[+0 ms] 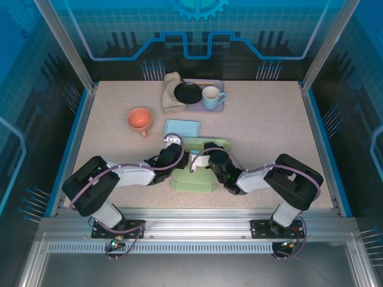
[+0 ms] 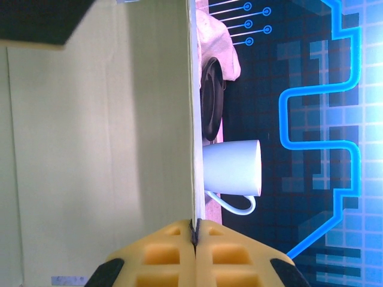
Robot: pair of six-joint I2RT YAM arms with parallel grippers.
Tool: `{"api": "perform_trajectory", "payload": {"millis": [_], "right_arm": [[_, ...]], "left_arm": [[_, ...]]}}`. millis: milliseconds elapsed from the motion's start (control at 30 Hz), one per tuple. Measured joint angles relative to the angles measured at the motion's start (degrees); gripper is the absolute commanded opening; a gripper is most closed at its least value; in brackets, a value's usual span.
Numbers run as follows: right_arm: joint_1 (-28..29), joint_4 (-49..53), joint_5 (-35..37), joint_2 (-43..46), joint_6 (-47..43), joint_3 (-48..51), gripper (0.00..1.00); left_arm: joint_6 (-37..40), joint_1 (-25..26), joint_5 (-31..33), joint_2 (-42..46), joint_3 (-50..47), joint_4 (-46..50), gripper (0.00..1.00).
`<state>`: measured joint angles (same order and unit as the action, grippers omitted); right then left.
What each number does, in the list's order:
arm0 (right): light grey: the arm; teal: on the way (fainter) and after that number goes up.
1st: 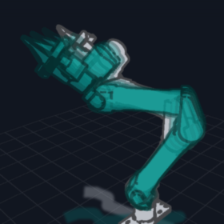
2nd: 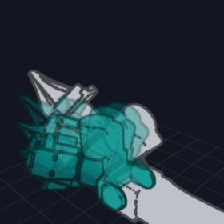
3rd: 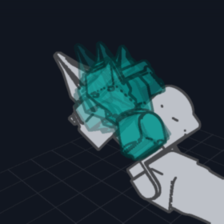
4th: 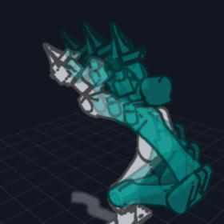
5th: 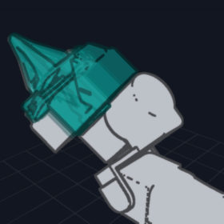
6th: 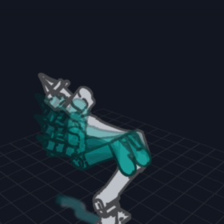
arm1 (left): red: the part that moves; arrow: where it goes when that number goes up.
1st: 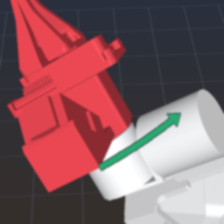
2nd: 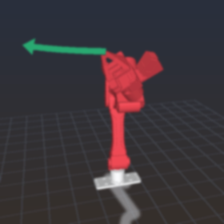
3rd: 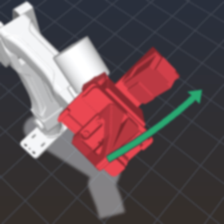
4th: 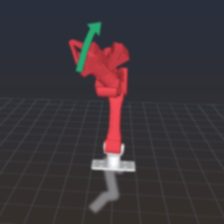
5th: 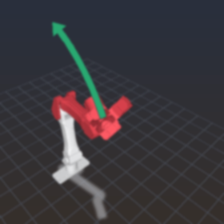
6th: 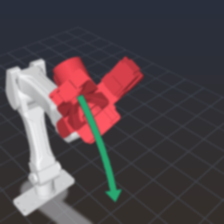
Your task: Fold the paper box
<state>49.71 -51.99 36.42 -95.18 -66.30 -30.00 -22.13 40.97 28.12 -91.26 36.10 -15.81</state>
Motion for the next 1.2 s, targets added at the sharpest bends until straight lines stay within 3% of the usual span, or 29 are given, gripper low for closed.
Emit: {"api": "perform_trajectory", "payload": {"millis": [200, 333, 467, 667, 733, 767, 867, 1000, 1200], "right_arm": [[0.0, 1.2, -0.9, 0.8, 1.0, 0.0, 0.03], [0.0, 2.4, -2.0, 1.6, 2.3, 0.0, 0.08], [0.0, 4.8, -3.0, 3.3, 4.2, -0.1, 0.19], [0.1, 17.7, -5.8, 12.5, 11.5, -0.1, 0.30], [0.3, 22.1, -6.7, 17.7, 16.2, -0.1, 0.46], [0.3, 23.7, -6.8, 20.0, 18.5, -0.2, 0.48], [0.5, 31.6, -6.3, 27.5, 29.9, -1.9, 0.52], [-1.2, 44.1, -3.8, 34.5, 51.7, -8.0, 0.53], [-4.7, 60.0, -4.6, 35.6, 81.2, -16.0, 0.57]], "left_arm": [[-0.3, 0.0, 3.7, -3.1, 1.4, -0.4, 0.27], [-0.3, 0.1, 4.1, -3.2, 1.3, -2.5, 0.16], [0.6, 0.1, 4.2, -3.3, 0.1, -5.7, 0.13], [1.1, 0.1, 5.7, -4.2, -0.8, -7.5, 0.13], [1.1, 0.1, 6.2, -4.4, -1.1, -8.1, 0.13], [1.1, 0.1, 6.4, -4.4, -1.2, -8.4, 0.13], [1.1, 0.1, 6.6, -4.6, -1.5, -9.2, 0.13], [1.1, 0.2, 6.6, -4.7, -1.8, -10.0, 0.13], [0.5, 1.9, 6.9, -4.0, -3.0, -10.7, 0.13]]}}
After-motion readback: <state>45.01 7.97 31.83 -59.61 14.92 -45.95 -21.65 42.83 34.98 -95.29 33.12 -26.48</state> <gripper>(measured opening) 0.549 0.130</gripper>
